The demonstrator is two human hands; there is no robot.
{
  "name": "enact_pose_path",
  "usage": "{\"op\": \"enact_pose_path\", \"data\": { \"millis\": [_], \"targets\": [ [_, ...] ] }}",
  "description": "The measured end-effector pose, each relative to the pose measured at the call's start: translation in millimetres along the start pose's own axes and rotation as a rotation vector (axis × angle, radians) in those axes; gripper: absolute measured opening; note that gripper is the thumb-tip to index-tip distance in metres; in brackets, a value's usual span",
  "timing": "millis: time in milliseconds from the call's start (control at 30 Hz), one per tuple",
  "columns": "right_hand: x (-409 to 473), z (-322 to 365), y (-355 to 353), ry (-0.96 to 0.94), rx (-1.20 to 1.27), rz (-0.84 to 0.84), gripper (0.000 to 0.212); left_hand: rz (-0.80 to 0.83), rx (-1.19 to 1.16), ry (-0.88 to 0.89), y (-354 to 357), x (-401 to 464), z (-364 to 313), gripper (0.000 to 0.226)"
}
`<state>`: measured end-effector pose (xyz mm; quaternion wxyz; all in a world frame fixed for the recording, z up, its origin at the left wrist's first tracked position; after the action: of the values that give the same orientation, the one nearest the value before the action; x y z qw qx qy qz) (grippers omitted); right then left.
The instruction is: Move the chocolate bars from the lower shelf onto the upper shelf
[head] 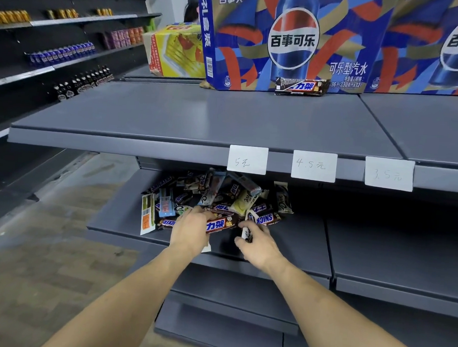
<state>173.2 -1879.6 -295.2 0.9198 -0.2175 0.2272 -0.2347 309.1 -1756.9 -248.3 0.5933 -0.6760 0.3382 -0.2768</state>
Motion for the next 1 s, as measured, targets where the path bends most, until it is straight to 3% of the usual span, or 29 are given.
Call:
{"op": "enact_pose_path", "data": {
  "millis": [133,233,333,433,500,633,833,1000],
  "targets": [
    [2.4,8.0,2.6,-0.059,0.17,-0.041,0.028,0.009,-0.022,-0.02,-2.2,-4.4,7.1,0.054],
    [0.2,11.8,1.3,-0.102,0.22,-0.091,0.048,-0.005,-0.036,-0.023,-3.5,-8.2,9.5,0.053],
    [-4.9,11.9,-0.4,-0.144,0.123,-0.143,0.071,-0.013,-0.04,-0.04,-4.3,-12.0,11.6,0.051],
    [-9.2,9.6,-4.6,-0.172,0.014,-0.231,0.079,-0.016,-0.03,-0.04,-4.8,-16.9,10.2,0.05],
    [-9.2,5.5,-6.8,-0.178,-0.031,-0.301,0.07,-0.021,-0.041,-0.035,-3.7,-19.9,9.2,0.048],
    [-5.8,-5.7,-10.2,-0.185,-0.012,-0.353,0.032,-0.025,-0.049,-0.042,-0.1,-27.4,5.9,0.044],
    [-12.9,-6.0,-10.6,-0.219,-0.171,-0.365,0.012,-0.01,-0.007,-0.11,8.3,-34.0,3.3,0.044],
    [-24.0,-6.4,-8.0,-0.164,-0.305,-0.36,0.021,-0.026,0.054,-0.13,10.3,-38.9,5.8,0.047]
  ]
}}
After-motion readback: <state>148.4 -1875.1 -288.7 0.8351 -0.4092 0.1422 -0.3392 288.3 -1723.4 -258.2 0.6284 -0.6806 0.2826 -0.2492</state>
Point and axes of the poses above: each hand's wrist, its own x-axis towards the middle knuckle, its own y-axis out of the palm, z = x × y, the point moved 1 cm from there along x, towards the middle knuckle, and after that the axes turned 8 degrees about z, right-handed, at the moved point
